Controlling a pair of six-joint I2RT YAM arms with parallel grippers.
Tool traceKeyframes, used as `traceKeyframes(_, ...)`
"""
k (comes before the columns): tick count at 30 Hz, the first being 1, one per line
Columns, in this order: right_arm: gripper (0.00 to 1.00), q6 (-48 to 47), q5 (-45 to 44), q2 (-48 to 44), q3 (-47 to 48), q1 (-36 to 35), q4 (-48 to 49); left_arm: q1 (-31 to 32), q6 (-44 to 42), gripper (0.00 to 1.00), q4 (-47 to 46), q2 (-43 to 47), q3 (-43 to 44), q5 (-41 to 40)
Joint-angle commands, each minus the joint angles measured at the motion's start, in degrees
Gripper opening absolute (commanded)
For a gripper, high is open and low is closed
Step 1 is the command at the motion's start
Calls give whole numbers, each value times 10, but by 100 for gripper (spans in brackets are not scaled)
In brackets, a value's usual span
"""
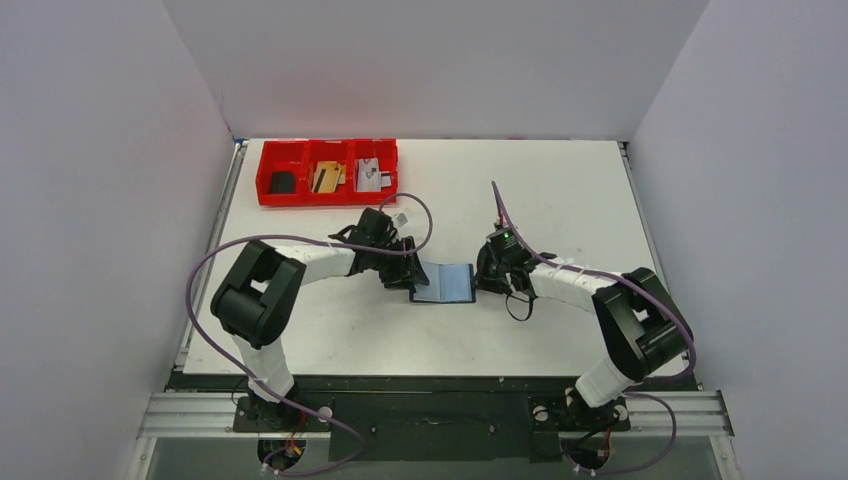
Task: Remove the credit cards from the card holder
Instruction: Close the card holder at the center of the board.
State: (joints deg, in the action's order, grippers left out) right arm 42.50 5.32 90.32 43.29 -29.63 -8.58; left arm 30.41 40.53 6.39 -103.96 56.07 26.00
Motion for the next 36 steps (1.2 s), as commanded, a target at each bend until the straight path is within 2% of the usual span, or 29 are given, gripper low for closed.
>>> traceKeyframes(1, 18, -4, -8, 14, -4, -10, -5, 3, 13, 44, -28, 5, 11, 14)
traceKeyframes(6, 18, 0, -3, 13, 1, -20, -6, 6, 17, 40, -22, 34, 20, 21)
traceKeyframes(13, 17, 7, -3, 22, 18, -38, -6, 22, 13, 39, 7, 54, 48, 16)
traceKeyframes(21, 17, 14, -3, 31, 30, -50, -5, 50, -6, 52, 54, 61, 86, -15)
traceKeyframes(36, 17, 17, -5, 22, 30, -50, -2, 83, 12, 55, 34, 24, 108, -15)
